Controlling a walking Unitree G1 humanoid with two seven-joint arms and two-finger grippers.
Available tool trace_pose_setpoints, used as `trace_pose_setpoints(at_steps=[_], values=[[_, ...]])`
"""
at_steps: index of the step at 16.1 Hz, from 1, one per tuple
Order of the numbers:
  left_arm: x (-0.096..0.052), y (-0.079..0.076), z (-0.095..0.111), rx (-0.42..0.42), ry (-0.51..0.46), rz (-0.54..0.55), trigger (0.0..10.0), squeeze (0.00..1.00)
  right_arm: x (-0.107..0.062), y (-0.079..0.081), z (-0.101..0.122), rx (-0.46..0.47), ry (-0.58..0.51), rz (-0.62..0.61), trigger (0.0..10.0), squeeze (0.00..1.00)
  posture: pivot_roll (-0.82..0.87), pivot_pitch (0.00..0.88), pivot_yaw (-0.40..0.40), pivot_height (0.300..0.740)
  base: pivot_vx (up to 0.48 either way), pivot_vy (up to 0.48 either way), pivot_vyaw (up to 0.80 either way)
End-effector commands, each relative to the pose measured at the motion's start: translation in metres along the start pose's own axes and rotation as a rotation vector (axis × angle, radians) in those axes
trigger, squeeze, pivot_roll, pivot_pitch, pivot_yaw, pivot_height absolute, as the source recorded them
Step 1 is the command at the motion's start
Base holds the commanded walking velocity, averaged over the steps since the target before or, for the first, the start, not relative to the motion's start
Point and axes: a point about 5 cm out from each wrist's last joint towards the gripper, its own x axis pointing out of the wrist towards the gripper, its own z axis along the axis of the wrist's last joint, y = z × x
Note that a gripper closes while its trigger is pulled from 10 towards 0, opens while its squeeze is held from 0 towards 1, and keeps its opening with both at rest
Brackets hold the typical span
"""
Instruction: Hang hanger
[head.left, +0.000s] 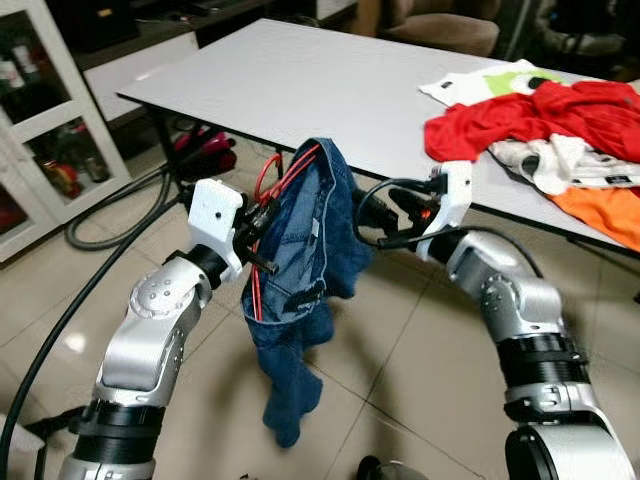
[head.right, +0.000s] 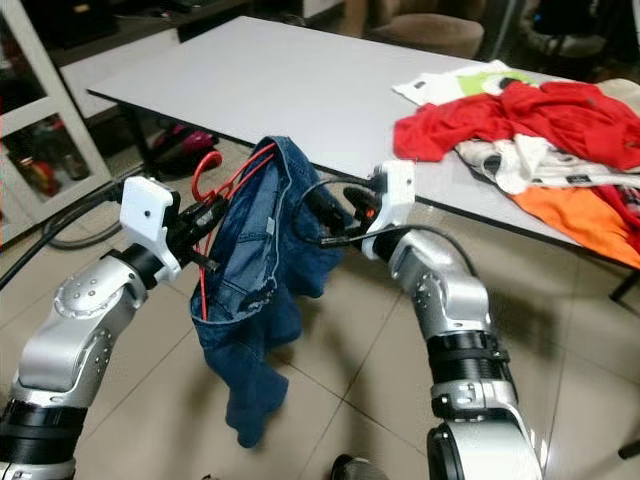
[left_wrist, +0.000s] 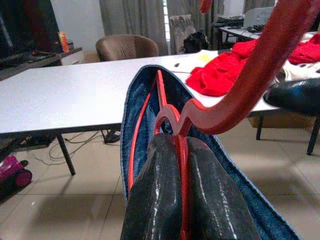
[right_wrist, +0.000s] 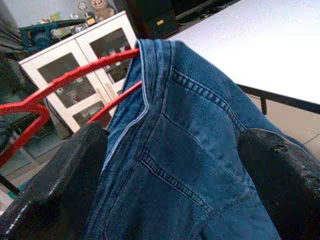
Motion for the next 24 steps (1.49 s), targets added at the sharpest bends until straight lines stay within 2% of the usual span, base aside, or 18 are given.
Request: trace_pose_setpoints(at_steps=[1, 5, 9, 13, 18, 20, 21, 22, 24], values=[[0.002, -0.003, 0.013, 0.008, -0.051, -0.009, 10.0, 0.0, 0.006, 0.001, 0.004, 0.001, -0.019, -0.026, 10.0, 0.0, 0.03, 0.032, 0.02, 0.74, 0.0, 0.0, 0.0], [0.004, -0.011, 0.014, 0.009, -0.054, -0.033, 10.0, 0.0, 0.019, 0.006, 0.0, -0.002, -0.026, -0.073, 10.0, 0.0, 0.04, 0.034, 0.023, 0.74, 0.0, 0.0, 0.0], [0.005, -0.018, 0.012, 0.005, -0.048, -0.052, 10.0, 0.0, 0.026, 0.01, 0.0, 0.005, -0.042, -0.082, 10.0, 0.0, 0.04, 0.041, 0.023, 0.74, 0.0, 0.0, 0.0], [0.005, -0.024, 0.014, -0.001, -0.056, -0.07, 10.0, 0.0, 0.028, 0.004, -0.002, -0.015, -0.037, -0.136, 10.0, 0.0, 0.04, 0.043, 0.021, 0.74, 0.0, 0.0, 0.0], [0.006, -0.029, 0.02, -0.01, -0.075, -0.094, 10.0, 0.0, 0.035, -0.005, 0.0, 0.003, -0.049, -0.214, 10.0, 0.0, 0.04, 0.043, 0.02, 0.74, 0.0, 0.0, 0.0], [0.005, -0.031, 0.021, -0.014, -0.077, -0.102, 10.0, 0.0, 0.037, -0.006, -0.001, 0.055, -0.05, -0.231, 10.0, 0.0, 0.04, 0.043, 0.019, 0.74, 0.0, 0.0, 0.0], [0.005, -0.033, 0.021, -0.016, -0.078, -0.107, 10.0, 0.0, 0.039, -0.006, -0.002, 0.08, -0.043, -0.238, 8.1, 0.0, 0.04, 0.043, 0.019, 0.74, 0.0, 0.0, 0.0], [0.005, -0.034, 0.022, -0.018, -0.078, -0.116, 10.0, 0.0, 0.041, -0.006, -0.005, 0.098, -0.03, -0.249, 0.0, 0.0, 0.04, 0.044, 0.02, 0.74, 0.0, 0.0, 0.0], [0.005, -0.037, 0.023, -0.018, -0.077, -0.131, 10.0, 0.0, 0.044, -0.005, -0.006, 0.1, -0.029, -0.244, 0.0, 0.0, 0.04, 0.045, 0.019, 0.74, 0.0, 0.0, 0.0]])
